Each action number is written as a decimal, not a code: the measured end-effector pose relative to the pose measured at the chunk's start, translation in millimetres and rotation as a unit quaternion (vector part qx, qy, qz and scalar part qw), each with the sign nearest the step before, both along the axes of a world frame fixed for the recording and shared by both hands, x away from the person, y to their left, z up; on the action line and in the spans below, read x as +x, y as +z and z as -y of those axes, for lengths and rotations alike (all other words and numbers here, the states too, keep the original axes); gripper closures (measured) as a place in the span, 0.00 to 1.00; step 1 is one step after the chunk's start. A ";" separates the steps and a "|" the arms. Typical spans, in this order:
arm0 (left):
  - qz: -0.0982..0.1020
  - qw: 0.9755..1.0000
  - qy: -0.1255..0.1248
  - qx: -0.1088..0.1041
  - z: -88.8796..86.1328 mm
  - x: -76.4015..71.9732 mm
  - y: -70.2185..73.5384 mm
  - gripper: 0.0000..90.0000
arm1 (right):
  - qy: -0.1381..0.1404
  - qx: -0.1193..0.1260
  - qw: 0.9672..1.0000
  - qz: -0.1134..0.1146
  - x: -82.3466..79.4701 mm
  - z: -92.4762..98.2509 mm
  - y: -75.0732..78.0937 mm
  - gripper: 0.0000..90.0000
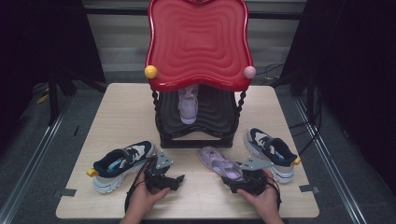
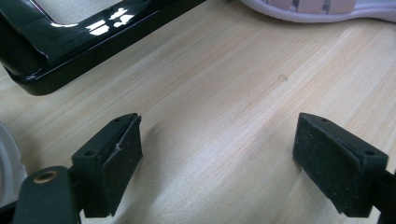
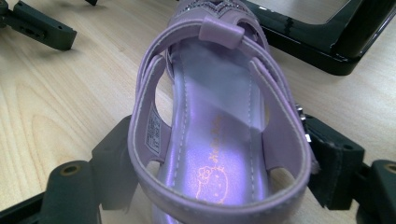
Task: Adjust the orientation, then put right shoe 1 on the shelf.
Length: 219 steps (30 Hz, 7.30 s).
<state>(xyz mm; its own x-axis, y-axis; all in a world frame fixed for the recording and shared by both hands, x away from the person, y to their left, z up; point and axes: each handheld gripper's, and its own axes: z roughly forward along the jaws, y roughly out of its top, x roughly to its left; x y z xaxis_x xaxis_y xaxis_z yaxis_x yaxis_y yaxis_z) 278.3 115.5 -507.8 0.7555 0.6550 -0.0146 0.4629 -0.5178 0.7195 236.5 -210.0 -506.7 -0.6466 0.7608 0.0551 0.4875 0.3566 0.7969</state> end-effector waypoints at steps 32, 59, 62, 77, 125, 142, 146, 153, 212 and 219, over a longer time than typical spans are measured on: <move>-0.001 1.000 0.000 -0.001 0.0 0.0 0.0 0.17 | 0.006 -0.007 1.000 0.010 -2.0 -1.4 0.3 0.40; 0.000 1.000 0.000 0.000 0.0 0.0 0.0 0.17 | -0.003 0.020 0.999 0.031 -17.1 9.6 26.6 0.41; -0.001 1.000 0.000 -0.001 0.0 0.0 0.0 0.17 | -0.007 0.023 0.999 0.035 -17.3 9.5 30.3 0.41; 0.000 1.000 0.000 0.000 0.0 0.0 0.0 0.17 | -0.020 0.042 0.996 0.070 -22.1 10.1 59.2 0.41; 0.000 1.000 -0.001 0.001 0.1 0.0 0.0 0.17 | -0.220 0.060 0.958 0.174 37.7 -52.9 93.1 0.42; -0.003 1.000 -0.001 -0.001 0.3 -0.2 0.0 0.17 | -0.267 0.039 0.946 0.182 61.7 -73.5 99.4 0.42; -0.003 1.000 -0.001 0.000 0.2 -0.1 0.0 0.17 | -0.270 0.045 0.944 0.186 68.9 -73.7 102.3 0.42; -0.003 1.000 -0.002 -0.001 0.3 -0.1 -0.1 0.17 | -0.286 0.052 0.939 0.182 79.0 -79.4 107.6 0.42; -0.002 1.000 -0.007 -0.003 0.6 -0.2 -0.3 0.17 | -0.326 0.036 0.929 0.170 136.0 -113.3 101.6 0.39; -0.001 1.000 -0.008 -0.003 0.6 -0.1 -0.4 0.17 | -0.320 0.048 0.933 0.156 135.3 -113.0 101.7 0.37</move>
